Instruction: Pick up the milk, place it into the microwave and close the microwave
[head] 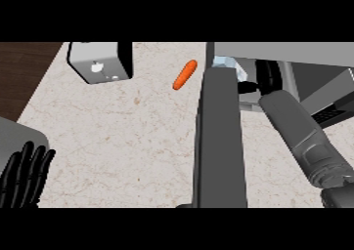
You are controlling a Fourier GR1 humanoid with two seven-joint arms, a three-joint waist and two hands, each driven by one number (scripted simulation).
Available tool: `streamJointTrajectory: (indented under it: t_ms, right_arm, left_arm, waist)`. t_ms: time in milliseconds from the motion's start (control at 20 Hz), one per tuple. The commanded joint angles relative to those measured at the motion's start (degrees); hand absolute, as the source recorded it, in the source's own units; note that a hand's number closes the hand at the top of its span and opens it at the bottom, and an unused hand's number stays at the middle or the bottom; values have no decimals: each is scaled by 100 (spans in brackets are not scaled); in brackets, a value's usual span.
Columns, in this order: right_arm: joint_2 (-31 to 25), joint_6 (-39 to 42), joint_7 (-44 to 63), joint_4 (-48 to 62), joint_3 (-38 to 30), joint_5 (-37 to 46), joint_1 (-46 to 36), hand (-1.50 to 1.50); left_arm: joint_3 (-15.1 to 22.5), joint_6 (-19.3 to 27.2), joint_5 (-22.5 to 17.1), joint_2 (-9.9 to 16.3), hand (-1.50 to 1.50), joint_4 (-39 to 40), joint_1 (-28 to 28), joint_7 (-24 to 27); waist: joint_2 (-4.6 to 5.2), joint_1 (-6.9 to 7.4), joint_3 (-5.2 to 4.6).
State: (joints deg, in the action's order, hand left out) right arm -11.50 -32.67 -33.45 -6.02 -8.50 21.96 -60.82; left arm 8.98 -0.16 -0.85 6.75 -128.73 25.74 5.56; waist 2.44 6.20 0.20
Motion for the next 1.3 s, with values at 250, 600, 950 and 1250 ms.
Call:
streamJointTrajectory:
  t_ms: [250,600,950,1250]
  right_arm:
    - [151,-350,55,7,-193,-128,-96,-150]
    - [-98,-325,-266,-84,-436,-322,73,-150]
    - [-289,-434,-671,-200,-646,-479,307,-150]
    - [-611,193,-713,-166,-793,-609,176,-150]
  left_arm:
    - [69,9,128,2,-150,-127,-4,-71]
    - [145,3,212,-35,-150,-33,124,4]
    - [448,54,327,-151,-150,-256,259,-104]
    - [742,237,818,-273,-150,-228,430,51]
  waist:
    - [-48,-106,-1]
    - [-47,-114,-2]
    - [-65,-181,1]
    - [-86,-170,1]
